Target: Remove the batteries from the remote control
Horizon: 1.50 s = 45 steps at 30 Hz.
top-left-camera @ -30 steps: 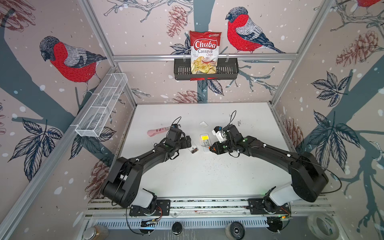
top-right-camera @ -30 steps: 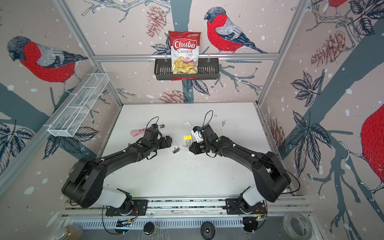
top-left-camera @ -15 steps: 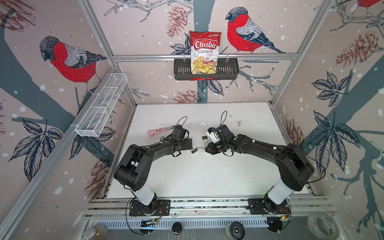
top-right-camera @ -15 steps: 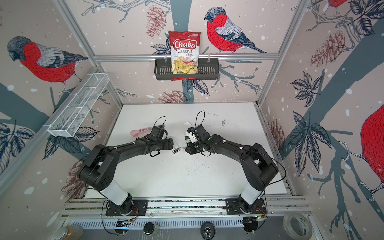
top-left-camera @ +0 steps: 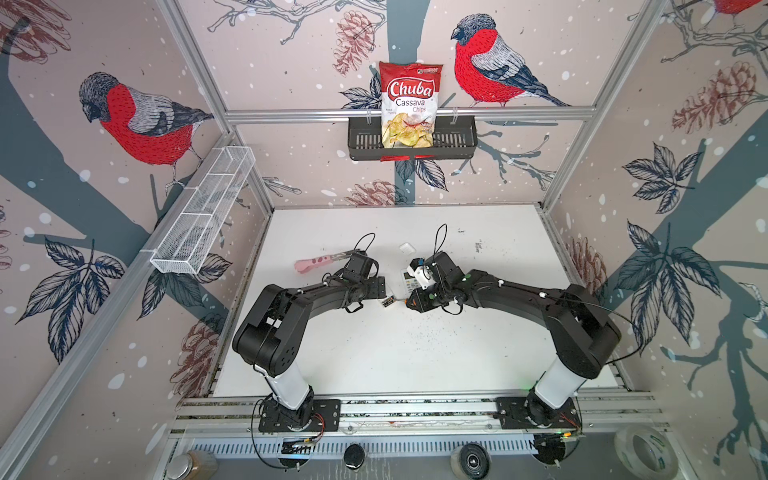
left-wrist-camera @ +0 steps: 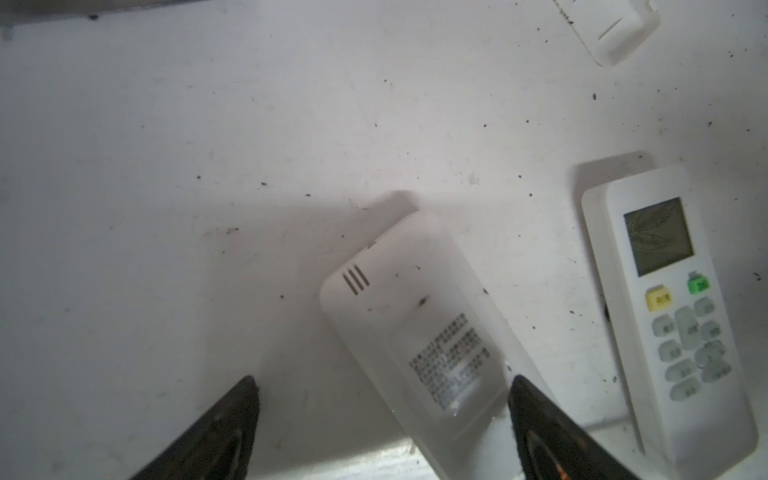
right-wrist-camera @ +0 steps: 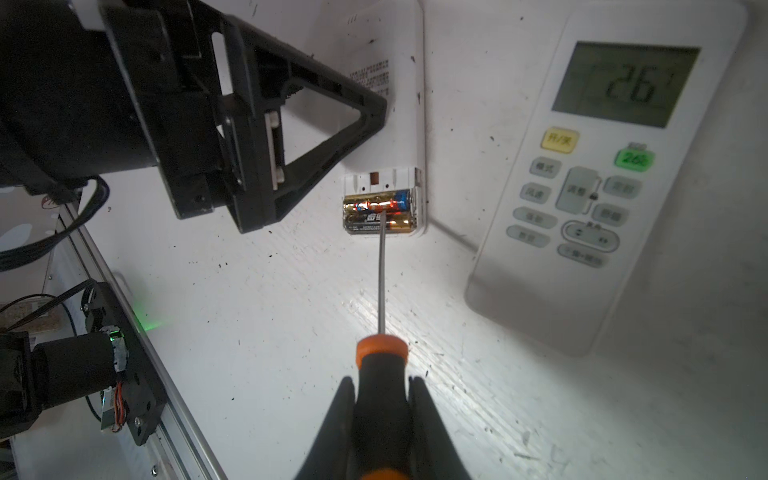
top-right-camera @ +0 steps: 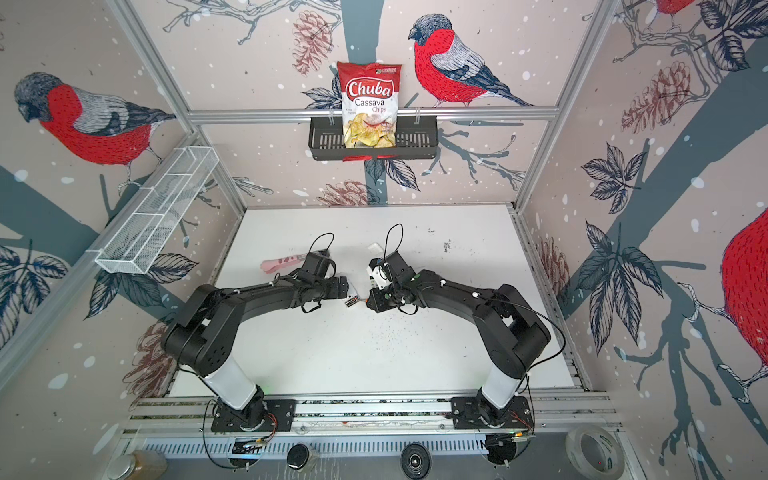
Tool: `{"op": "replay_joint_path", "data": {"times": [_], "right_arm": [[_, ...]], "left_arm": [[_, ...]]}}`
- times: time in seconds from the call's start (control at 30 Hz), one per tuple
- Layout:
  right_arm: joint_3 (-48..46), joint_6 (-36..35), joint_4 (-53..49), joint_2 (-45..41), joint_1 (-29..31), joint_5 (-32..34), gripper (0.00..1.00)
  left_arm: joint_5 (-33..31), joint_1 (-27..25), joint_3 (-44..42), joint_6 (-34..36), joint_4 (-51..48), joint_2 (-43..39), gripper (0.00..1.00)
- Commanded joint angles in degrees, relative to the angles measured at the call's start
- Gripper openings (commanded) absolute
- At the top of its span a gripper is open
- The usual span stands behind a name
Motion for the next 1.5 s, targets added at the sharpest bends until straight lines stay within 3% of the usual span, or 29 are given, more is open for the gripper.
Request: {"op": "replay_joint_path", "data": {"times": [0.0, 0.6, 1.23, 1.37, 1.47], "right_arm": [[-0.1, -1.0, 0.7, -0.5, 0.3, -0.4, 0.06], [6.5, -3.2, -6.9, 4.1, 0.3, 1.5, 0.05], [9.7, -4.0, -11.8, 3.5, 0.8, 2.2, 0.05], [10.2, -4.2, -12.0, 4.7, 0.8, 2.3, 0.05], [10.1, -4.2, -11.6, 5.2, 0.7, 2.3, 0.05]], "left_arm": [[2.2, 0.2, -0.1, -0.3, -0.9, 0.6, 0.92], [3.6, 0.6, -0.5, -0.5, 0.2, 1.5, 0.91], [5.7, 0.9, -2.2, -1.3, 3.1, 2.4, 0.89], [6.2, 0.9, -2.3, -1.4, 3.2, 2.6, 0.83], [5.4, 0.9, -2.0, -1.1, 1.8, 2.2, 0.72]]}}
